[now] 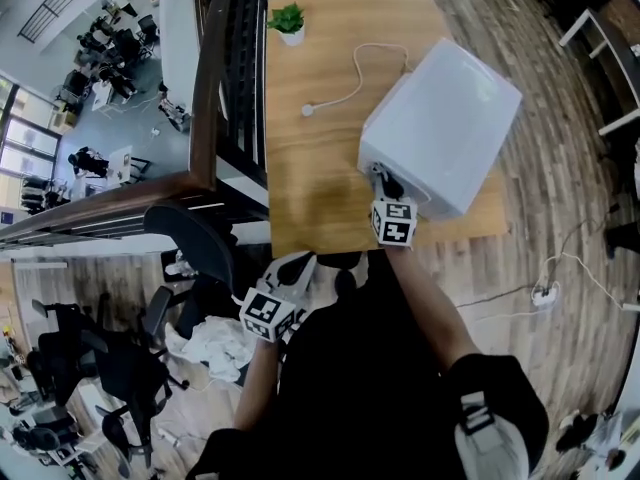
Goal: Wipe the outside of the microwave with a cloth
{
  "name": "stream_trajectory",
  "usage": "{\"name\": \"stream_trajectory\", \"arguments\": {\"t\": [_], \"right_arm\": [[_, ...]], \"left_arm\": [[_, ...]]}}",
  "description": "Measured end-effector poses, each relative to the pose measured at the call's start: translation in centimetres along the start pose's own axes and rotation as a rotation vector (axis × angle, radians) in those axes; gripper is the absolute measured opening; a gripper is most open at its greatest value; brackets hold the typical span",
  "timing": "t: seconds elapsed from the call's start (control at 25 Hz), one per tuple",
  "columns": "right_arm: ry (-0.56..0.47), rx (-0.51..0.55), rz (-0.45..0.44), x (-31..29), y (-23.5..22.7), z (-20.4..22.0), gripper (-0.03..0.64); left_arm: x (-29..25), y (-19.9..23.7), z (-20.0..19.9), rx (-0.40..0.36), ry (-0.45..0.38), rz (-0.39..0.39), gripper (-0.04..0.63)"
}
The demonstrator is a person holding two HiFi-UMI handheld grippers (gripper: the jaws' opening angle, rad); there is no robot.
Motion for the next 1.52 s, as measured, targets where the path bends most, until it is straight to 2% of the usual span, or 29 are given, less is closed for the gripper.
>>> {"name": "stream_trajectory", "arguments": {"t": [0.72,0.92,1.52], "right_arm": [[0.008,-0.099,0.143,6.2,-5.6,3.8,0.026],[0.011,-0.114,0.172,7.6,-6.9,4.6,0.026],[0.029,-0.126,0.229,11.4,-10.3,6.4,0.028]], "left_arm": [[-2.0,-2.1,-0.6,-0.059,0.02,0.152,0.0],[-2.4,-2.5,-0.7,-0.055,0.044,0.174,0.0],[-3.1,-3.6,-0.8,-0.066,0.045,0.21,0.0]]}}
Point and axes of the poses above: the fingertips, and each gripper's own axes: x backward along the fingers, y to its left, z out of its underside, the point moved 5 cm from there along x, backward along the fingers, and after that the axes turned 7 degrees about y, right-handed, at the moved point
